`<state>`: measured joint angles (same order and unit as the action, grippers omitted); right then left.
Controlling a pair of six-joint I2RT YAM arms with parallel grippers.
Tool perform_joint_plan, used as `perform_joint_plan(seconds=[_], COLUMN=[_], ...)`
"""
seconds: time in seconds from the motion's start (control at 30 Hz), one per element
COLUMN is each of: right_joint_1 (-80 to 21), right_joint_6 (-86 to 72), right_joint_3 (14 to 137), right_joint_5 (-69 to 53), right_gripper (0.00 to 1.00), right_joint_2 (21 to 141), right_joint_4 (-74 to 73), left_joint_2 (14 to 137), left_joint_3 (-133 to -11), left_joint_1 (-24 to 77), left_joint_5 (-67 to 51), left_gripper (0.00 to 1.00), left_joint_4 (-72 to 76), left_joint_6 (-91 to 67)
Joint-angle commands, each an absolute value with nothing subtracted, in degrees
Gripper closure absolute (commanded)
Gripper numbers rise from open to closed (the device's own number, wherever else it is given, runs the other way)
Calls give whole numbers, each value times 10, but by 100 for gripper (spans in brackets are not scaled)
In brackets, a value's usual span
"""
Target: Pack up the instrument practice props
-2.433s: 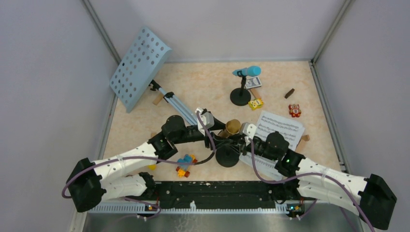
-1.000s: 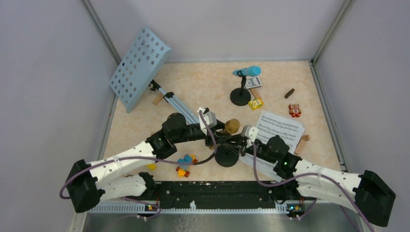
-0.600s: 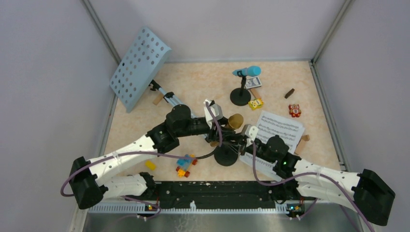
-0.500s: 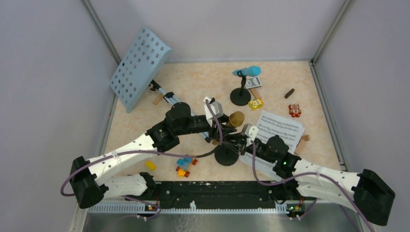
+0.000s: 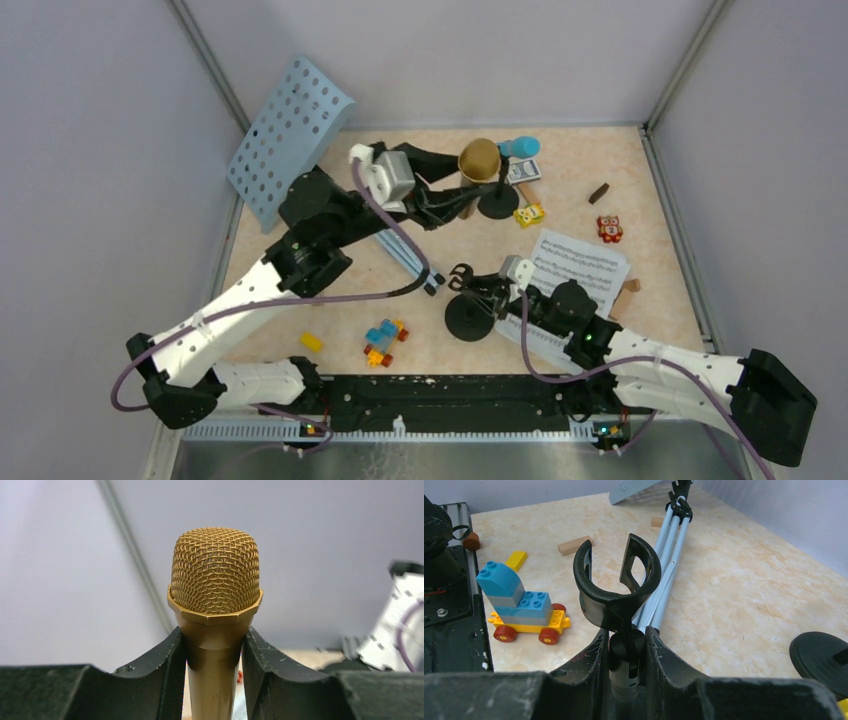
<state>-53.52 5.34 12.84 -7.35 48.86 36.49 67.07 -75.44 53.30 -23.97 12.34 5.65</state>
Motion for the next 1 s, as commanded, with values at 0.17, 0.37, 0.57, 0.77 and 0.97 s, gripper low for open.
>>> perform_joint_plan(seconds=[0.17,0.37,0.57,0.77,0.97], right_joint_1=[-542,-533,-426,-369,-363], right_joint_6=[26,78,86,87,71], right_joint_3=[124,200,279,402,575], right_joint_5=[8,123,39,-29,-70], right_gripper=[100,100,100,100,100], right_joint_2=[494,539,650,811,1003], right_joint_4=[311,334,407,477,512], left_joint_2=[574,472,371,339,331], left_joint_3=[-772,-666,-566,-523,-494], left_joint_1=[531,531,531,531,531], left_joint_5=[-9,89,99,104,123], left_gripper=[100,100,100,100,100], left_joint_4=[62,-52,-102,-149,-186], left_joint_6=[98,11,-89,-174,-249])
